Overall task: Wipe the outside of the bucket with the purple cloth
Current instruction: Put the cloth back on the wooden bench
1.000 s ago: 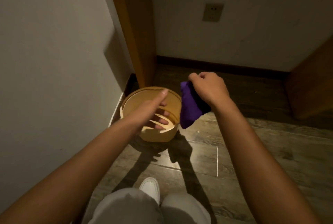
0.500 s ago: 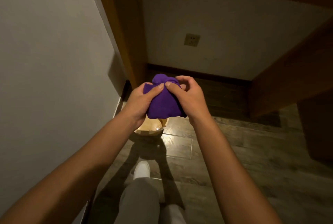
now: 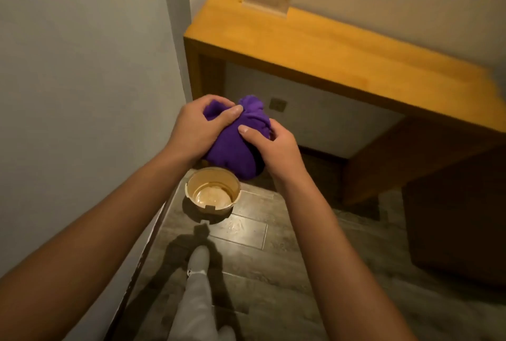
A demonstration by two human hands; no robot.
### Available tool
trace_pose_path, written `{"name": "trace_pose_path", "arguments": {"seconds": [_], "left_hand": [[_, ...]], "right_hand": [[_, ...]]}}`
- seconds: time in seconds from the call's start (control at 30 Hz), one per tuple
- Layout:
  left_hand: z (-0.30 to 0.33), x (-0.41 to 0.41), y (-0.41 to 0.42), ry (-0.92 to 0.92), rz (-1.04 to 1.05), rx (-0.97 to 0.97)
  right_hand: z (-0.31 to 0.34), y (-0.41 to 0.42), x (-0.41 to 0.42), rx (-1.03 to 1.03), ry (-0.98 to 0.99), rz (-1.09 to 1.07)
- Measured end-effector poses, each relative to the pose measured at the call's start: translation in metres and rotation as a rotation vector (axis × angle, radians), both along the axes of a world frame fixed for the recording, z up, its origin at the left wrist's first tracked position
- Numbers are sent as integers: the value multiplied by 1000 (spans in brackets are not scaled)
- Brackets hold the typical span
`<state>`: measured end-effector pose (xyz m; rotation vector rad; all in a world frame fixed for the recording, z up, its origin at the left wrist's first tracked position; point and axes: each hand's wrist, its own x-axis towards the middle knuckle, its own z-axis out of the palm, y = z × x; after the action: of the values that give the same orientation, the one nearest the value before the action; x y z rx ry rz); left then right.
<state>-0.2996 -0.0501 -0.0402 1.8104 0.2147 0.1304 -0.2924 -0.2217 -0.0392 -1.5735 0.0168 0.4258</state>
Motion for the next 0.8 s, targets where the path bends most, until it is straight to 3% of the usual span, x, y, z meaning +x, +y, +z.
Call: {"name": "trace_pose_path", "arguments": {"seconds": [0.07, 0.13, 0.27, 0.33, 0.4, 0.47, 0.57, 0.7, 0.8], "left_hand": [[29, -3, -2, -47, 120, 179], [52, -4, -3, -59, 176, 126], [97, 4, 10, 173, -45, -575], [111, 11, 25, 278, -238, -687], [121, 25, 41, 282, -373, -676], [126, 43, 53, 235, -439, -537], [123, 73, 67, 155, -341, -375], [121, 103, 79, 46, -237, -385], [114, 125, 91, 111, -259, -387]], "right_hand": [[29, 3, -5, -101, -145, -51], [54, 7, -6, -108, -198, -84], [107, 10, 8, 93, -103, -172], [131, 14, 18, 148, -44, -177], [148, 21, 33, 92, -49, -128], [153, 31, 47, 13, -102, -92], [149, 50, 68, -89, -146, -144], [134, 62, 94, -171, 41, -214], [120, 69, 110, 0, 200, -100]]}}
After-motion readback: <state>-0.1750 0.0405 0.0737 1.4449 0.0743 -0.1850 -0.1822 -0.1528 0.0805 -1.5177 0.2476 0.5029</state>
